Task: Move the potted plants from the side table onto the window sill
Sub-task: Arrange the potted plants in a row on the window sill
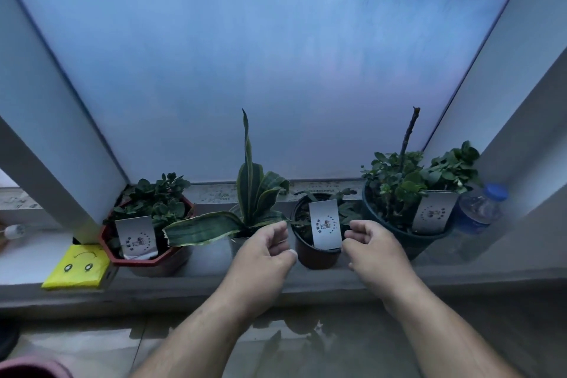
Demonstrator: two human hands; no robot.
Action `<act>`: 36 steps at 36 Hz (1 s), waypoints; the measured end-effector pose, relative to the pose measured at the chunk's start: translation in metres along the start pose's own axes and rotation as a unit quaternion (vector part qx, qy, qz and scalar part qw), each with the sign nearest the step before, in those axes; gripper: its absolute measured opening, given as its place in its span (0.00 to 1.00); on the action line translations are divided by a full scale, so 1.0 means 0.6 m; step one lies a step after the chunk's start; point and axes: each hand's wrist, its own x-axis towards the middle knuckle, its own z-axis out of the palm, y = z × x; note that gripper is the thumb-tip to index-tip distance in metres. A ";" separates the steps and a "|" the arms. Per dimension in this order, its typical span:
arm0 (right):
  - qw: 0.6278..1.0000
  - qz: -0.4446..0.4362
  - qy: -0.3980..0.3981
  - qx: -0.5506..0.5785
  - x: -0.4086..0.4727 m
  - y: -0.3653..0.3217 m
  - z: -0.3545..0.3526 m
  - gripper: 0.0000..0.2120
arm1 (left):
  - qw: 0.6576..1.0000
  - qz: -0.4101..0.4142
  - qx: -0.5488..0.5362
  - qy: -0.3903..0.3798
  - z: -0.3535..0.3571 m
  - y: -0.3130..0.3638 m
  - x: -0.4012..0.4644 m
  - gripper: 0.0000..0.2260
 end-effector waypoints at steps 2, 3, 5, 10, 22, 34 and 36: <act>1.000 0.004 -0.002 0.002 0.005 0.004 0.001 0.25 | 1.000 -0.001 -0.002 -0.016 0.015 0.006 0.001 0.27; 1.000 0.004 -0.004 0.002 0.007 0.007 0.002 0.25 | 1.000 -0.001 -0.003 -0.026 0.022 0.010 0.001 0.28; 1.000 0.005 -0.010 0.002 0.012 0.009 0.002 0.26 | 0.999 0.002 -0.006 -0.037 0.036 0.016 0.002 0.28; 1.000 0.000 -0.017 -0.003 0.017 0.015 0.000 0.26 | 0.999 0.017 0.001 -0.042 0.065 0.023 0.005 0.26; 0.998 0.009 -0.061 0.013 0.026 0.023 -0.001 0.26 | 0.998 -0.004 0.004 -0.066 0.089 0.009 0.021 0.26; 0.998 0.005 -0.058 -0.005 0.022 0.020 -0.011 0.27 | 0.998 0.001 0.009 -0.066 0.088 0.002 0.030 0.27; 0.998 0.004 -0.061 -0.008 0.021 0.021 -0.012 0.27 | 0.998 -0.001 -0.002 -0.060 0.088 0.000 0.033 0.28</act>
